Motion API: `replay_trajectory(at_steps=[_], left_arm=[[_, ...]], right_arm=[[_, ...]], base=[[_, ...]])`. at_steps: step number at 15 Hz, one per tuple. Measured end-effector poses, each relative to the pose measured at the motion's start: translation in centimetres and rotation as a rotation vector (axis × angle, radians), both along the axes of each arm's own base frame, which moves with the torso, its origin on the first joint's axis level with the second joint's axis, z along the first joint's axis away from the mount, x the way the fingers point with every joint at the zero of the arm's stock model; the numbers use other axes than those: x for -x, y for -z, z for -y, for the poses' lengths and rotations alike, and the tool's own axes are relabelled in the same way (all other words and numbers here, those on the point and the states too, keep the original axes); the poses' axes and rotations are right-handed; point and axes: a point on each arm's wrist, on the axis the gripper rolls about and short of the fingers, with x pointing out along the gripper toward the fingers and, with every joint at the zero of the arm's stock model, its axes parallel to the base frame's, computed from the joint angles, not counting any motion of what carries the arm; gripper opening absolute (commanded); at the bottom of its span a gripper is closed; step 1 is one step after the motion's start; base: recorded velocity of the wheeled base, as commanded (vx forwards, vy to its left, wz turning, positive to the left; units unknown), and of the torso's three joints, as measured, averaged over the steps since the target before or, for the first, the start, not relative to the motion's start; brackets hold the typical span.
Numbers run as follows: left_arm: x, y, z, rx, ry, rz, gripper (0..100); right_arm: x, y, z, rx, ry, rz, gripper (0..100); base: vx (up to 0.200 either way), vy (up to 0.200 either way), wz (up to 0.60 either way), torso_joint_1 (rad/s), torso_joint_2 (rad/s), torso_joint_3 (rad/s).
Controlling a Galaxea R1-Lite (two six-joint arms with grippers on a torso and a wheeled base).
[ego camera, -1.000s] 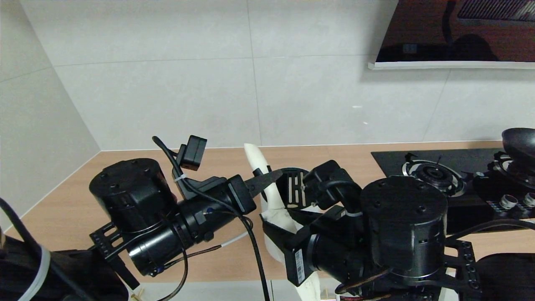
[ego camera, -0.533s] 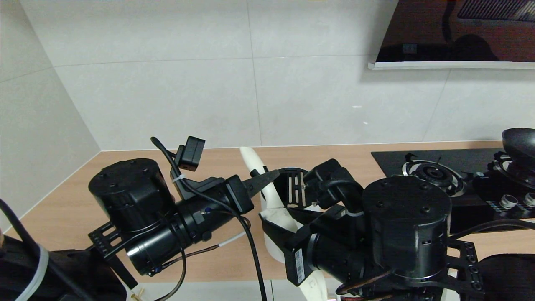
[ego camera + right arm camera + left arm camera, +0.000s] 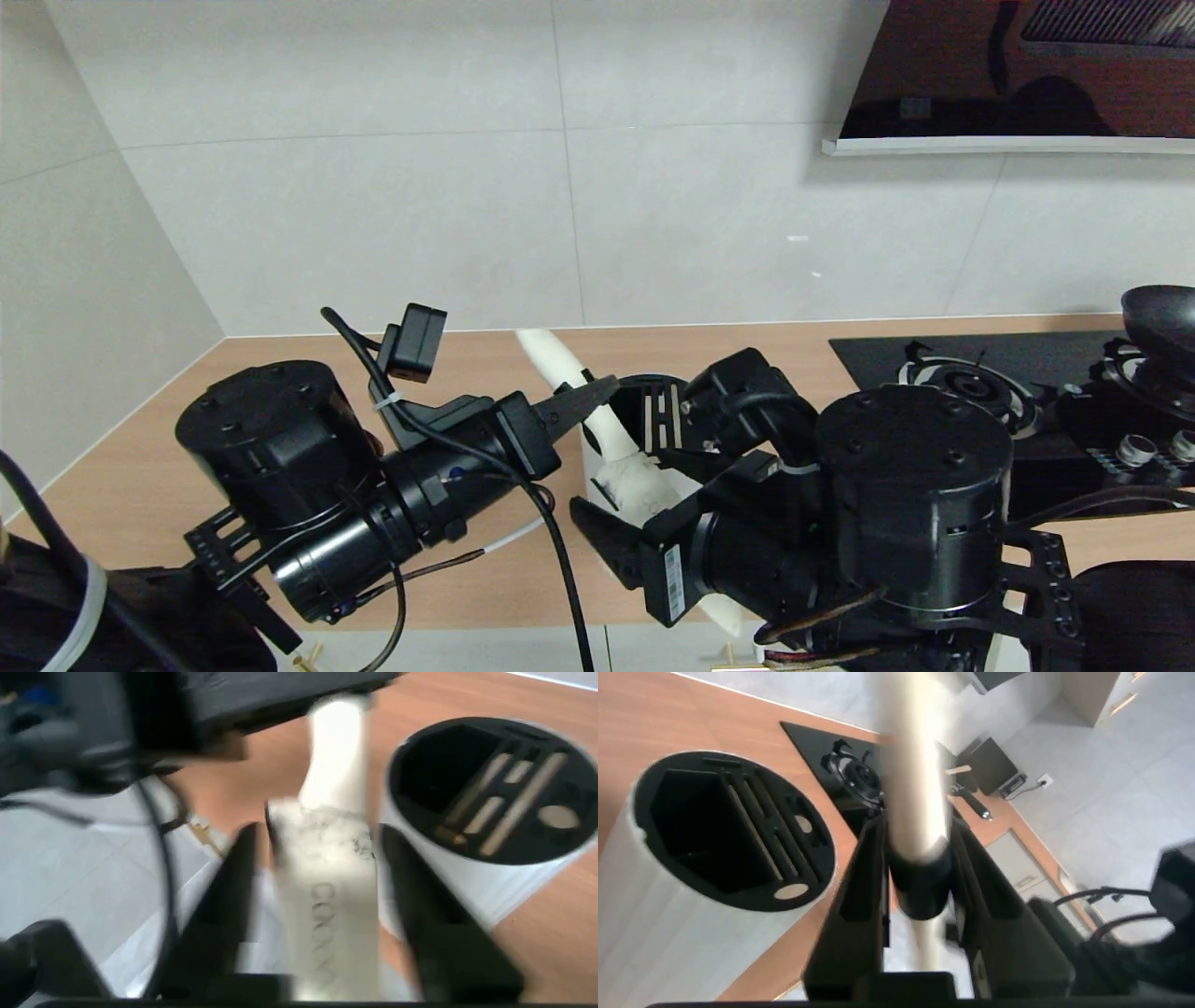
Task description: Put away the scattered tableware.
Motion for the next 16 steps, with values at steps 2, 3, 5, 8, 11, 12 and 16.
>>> replay_trajectory(at_steps=[2,3,5,8,11,12,16], left_arm=[[0.1,-0.2,0.0,0.007,-0.002,0.006,0],[0.2,-0.3,-0.1,0.009,-0.003,0.01,0],[0.2,-0.8,-0.2,0.02,-0.022,0.023,0],[0.3,-1.7,-0.4,0.033,-0.039,0.041,0],[0.4,-3.0,-1.0,0.005,-0.098,0.013,0],[0.3,-4.0,-1.2,-0.009,-0.15,-0.008,0],[1.0,-9.1,-2.2,-0.051,-0.355,-0.051,0]], right_arm=[[0.0,0.0,0.0,0.002,0.0,-0.001,100],[-0.1,0.0,0.1,0.002,0.003,-0.001,100],[-0.3,-0.1,0.4,-0.001,0.014,0.001,100],[-1.4,-1.1,1.8,-0.023,0.064,0.02,100],[-3.6,-3.1,5.0,-0.077,0.153,0.059,100],[-4.2,-3.8,6.1,-0.095,0.181,0.074,100],[-6.9,-5.5,11.1,-0.127,0.345,0.118,100]], base=[[0.0,0.0,0.0,0.0,0.0,0.0],[0.0,0.0,0.0,0.0,0.0,0.0],[0.0,0.0,0.0,0.0,0.0,0.0],[0.0,0.0,0.0,0.0,0.0,0.0],[0.0,0.0,0.0,0.0,0.0,0.0],[0.0,0.0,0.0,0.0,0.0,0.0],[0.0,0.0,0.0,0.0,0.0,0.0]])
